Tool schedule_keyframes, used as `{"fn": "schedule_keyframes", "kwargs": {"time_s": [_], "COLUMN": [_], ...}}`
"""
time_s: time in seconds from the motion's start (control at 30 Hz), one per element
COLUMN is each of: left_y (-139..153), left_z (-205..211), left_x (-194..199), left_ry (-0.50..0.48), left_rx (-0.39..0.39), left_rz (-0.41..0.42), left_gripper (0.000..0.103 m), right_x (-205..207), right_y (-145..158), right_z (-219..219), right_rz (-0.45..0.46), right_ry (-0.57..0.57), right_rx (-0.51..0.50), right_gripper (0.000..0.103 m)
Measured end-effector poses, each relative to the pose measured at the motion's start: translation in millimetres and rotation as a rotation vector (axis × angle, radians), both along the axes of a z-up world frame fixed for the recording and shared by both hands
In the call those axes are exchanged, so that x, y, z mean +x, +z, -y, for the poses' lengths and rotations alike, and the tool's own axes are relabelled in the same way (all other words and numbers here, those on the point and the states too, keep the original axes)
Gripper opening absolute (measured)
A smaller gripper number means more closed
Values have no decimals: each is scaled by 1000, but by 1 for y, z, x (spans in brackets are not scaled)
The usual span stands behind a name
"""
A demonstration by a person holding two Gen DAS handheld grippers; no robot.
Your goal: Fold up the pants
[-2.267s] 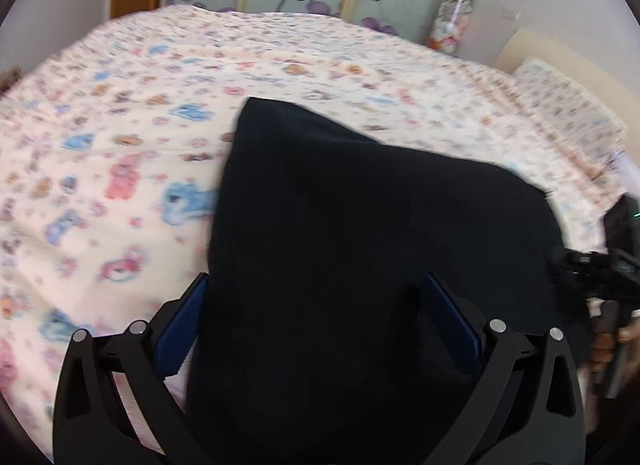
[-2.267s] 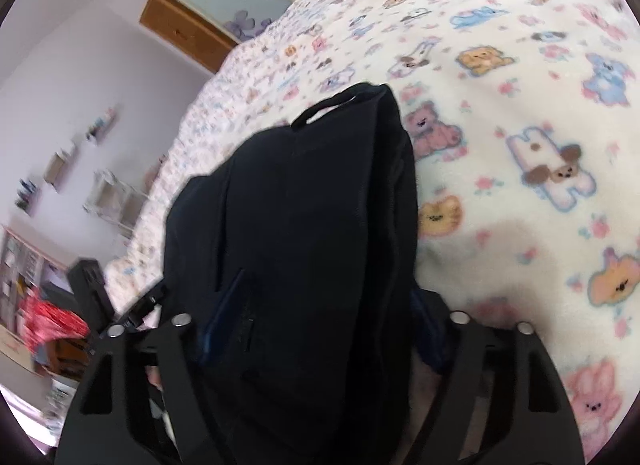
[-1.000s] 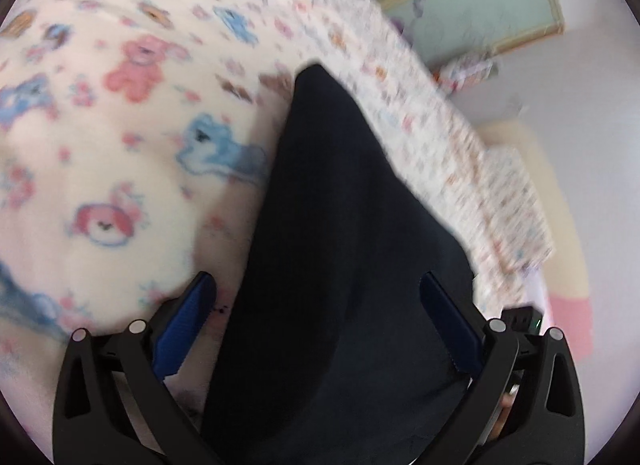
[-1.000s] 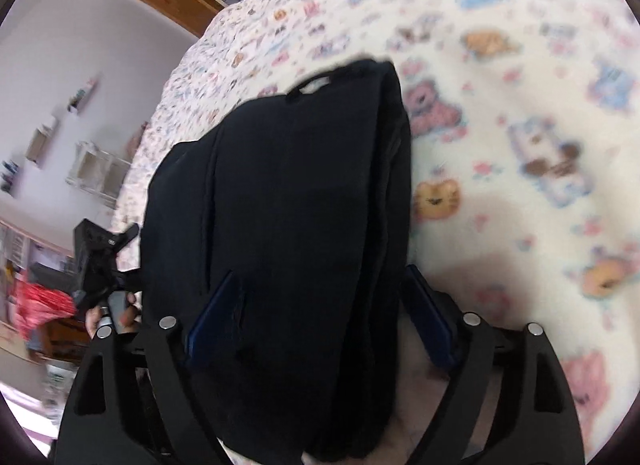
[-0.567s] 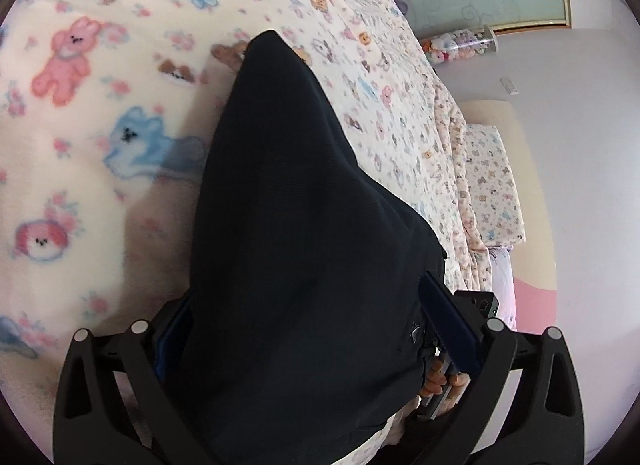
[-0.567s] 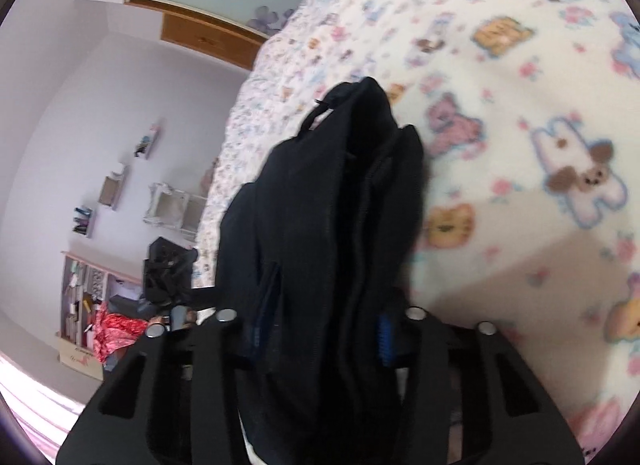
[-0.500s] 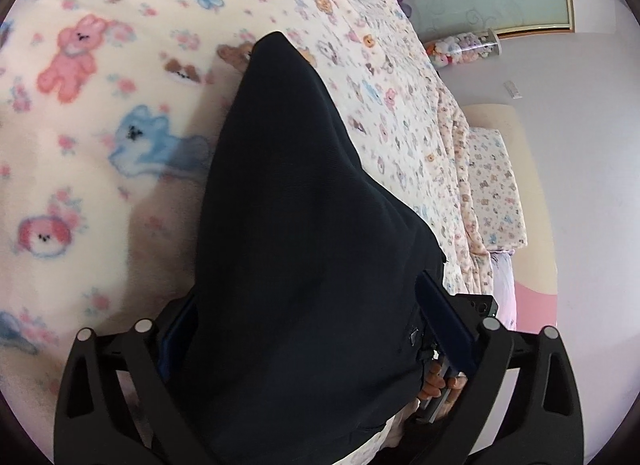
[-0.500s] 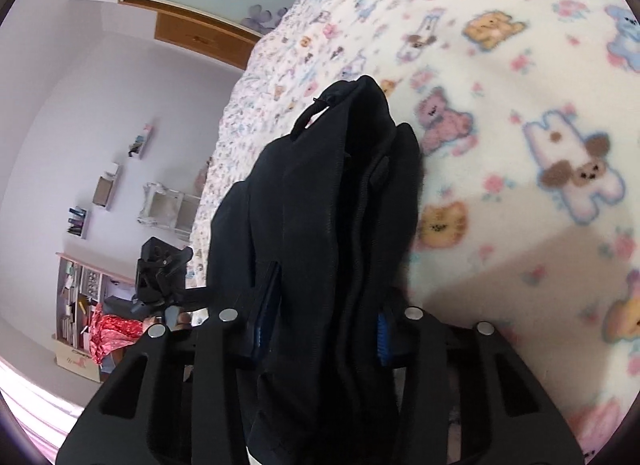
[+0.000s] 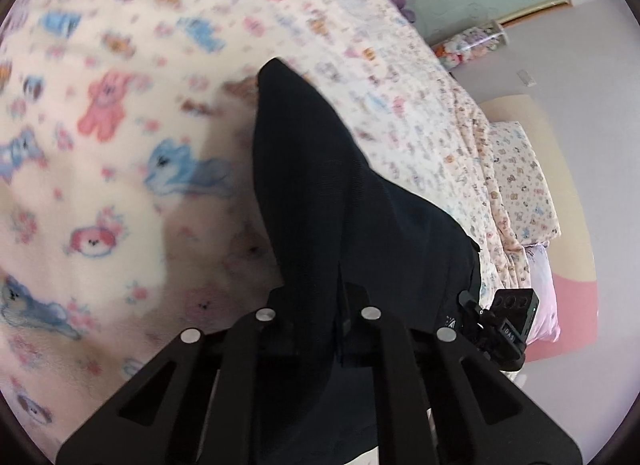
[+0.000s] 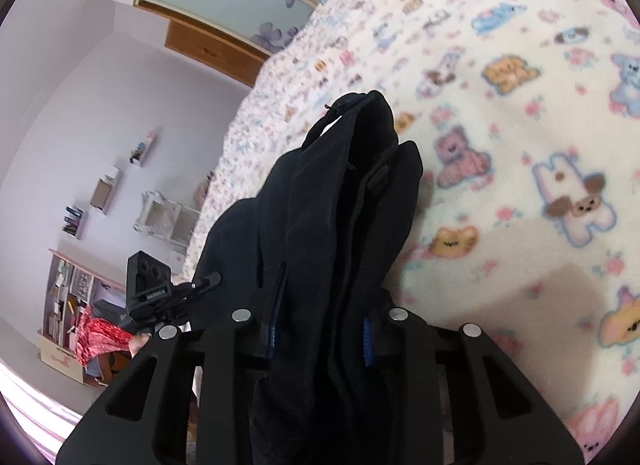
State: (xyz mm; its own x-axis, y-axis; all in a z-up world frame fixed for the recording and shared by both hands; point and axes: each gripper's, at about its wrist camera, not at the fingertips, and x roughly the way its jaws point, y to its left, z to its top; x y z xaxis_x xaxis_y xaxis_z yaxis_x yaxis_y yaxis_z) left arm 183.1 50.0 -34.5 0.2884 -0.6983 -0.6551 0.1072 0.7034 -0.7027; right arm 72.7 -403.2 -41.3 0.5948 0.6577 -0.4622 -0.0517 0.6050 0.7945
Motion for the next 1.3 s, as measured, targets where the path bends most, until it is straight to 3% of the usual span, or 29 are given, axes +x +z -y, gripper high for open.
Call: {"fn": "schedule_keyframes", "kwargs": {"time_s": [0.1, 0.23, 0.33, 0.43, 0.67, 0.77, 0.87, 0.93, 1.03, 1.13, 1.23, 1.3], "left_y": [16, 33, 41, 42, 21, 1, -17, -23, -24, -8, 19, 34], "left_z": [8, 29, 49, 64, 68, 61, 56, 56, 51, 37, 24, 22], "left_x": [-4, -4, 2, 13, 29, 38, 43, 42, 38, 25, 1, -16], "left_ry": [-3, -16, -9, 17, 82, 113, 147, 177, 225, 313, 408, 419], "left_rx": [-19, -30, -59, -43, -16, 8, 4, 26, 45, 165, 315, 351], "left_rz": [67, 152, 230, 280, 290, 248, 200, 185, 177, 206, 309, 381], "left_gripper": [9, 9, 9, 9, 9, 11, 25, 46, 66, 90, 95, 98], "right_x": [1, -3, -3, 7, 39, 52, 58, 58, 49, 40, 13, -6], "right_y": [7, 22, 37, 37, 26, 9, -13, -12, -7, -5, 11, 30], "right_z": [7, 21, 32, 40, 35, 39, 43, 44, 41, 47, 53, 51], "right_rz": [26, 125, 205, 223, 221, 148, 41, 32, 25, 10, 33, 96], "right_ry": [-17, -91, -138, -168, -191, -216, -251, -259, -305, -359, -494, -536], "right_rx": [13, 31, -10, -46, -80, -134, -165, -175, -277, -260, -313, -357], "right_gripper": [30, 29, 29, 28, 28, 28, 33, 37, 57, 65, 65, 65]}}
